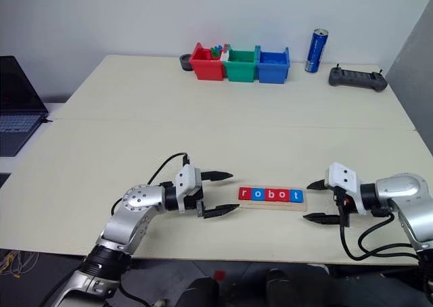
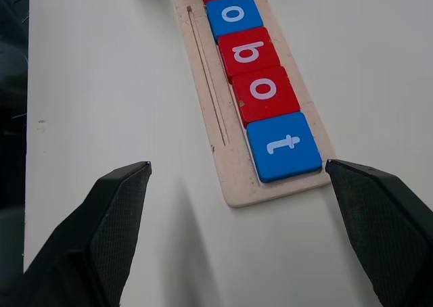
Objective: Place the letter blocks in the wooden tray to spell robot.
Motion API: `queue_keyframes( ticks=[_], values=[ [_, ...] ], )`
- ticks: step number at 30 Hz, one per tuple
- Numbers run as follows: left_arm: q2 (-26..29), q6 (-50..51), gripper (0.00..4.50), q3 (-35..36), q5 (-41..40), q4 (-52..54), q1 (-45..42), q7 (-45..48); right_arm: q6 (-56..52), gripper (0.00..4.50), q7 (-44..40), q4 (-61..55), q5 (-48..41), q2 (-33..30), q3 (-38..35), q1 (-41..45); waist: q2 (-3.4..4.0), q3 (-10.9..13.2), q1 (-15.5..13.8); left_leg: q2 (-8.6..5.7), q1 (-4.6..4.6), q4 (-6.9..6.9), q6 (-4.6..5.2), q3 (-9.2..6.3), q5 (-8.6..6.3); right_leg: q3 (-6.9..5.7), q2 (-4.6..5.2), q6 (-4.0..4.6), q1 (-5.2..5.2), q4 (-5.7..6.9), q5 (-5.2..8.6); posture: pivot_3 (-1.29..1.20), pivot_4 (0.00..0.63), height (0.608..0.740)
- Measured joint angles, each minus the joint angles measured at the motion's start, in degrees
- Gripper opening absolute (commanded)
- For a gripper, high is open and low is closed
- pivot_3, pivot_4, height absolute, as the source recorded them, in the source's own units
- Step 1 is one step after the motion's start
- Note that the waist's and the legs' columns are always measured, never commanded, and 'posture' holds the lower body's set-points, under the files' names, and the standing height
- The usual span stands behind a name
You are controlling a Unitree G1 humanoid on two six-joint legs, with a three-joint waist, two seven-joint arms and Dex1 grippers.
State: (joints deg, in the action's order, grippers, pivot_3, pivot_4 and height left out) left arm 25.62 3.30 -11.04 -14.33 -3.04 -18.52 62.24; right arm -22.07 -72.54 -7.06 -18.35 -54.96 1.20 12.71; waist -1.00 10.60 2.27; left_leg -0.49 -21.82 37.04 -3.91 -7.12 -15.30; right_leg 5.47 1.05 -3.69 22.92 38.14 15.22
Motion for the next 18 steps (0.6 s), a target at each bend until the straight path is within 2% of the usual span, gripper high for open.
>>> queue_keyframes(
  ticks=[8, 13, 18],
  values=[
    [0.13, 0.05, 4.5, 0.01, -0.03, 0.35, -0.04, 0.96, -5.33, 4.47, 5.22, -6.48, -5.87, 2.83, -5.59, -1.5, 0.0, 0.0, -0.05, 0.01, -0.02, -0.01, 0.0, -0.04, 0.0, -0.03, -0.01, 0.0, 0.0, 0.0, 0.0, 0.0, 0.15, 0.74],
    [0.61, 0.02, 4.5, 0.02, -0.05, 0.46, 0.19, 1.26, -7.14, 4.47, 9.19, -14.58, -9.41, 5.95, -8.39, -7.84, 0.0, 0.0, -0.35, -0.01, -0.03, -0.01, 0.0, -0.04, 0.0, -0.03, 0.0, 0.0, -0.02, -0.01, 0.0, 0.0, 0.15, 0.74],
    [0.64, 0.02, 4.5, 0.02, -0.1, 0.45, 0.16, 2.21, -6.06, 4.47, 11.47, -16.72, -9.33, 7.4, -8.83, -11.92, 0.0, 0.0, -0.35, 0.0, 0.01, 0.0, 0.0, -0.02, 0.0, -0.03, -0.02, 0.0, -0.03, -0.01, 0.0, 0.0, 0.15, 0.74]
  ],
)
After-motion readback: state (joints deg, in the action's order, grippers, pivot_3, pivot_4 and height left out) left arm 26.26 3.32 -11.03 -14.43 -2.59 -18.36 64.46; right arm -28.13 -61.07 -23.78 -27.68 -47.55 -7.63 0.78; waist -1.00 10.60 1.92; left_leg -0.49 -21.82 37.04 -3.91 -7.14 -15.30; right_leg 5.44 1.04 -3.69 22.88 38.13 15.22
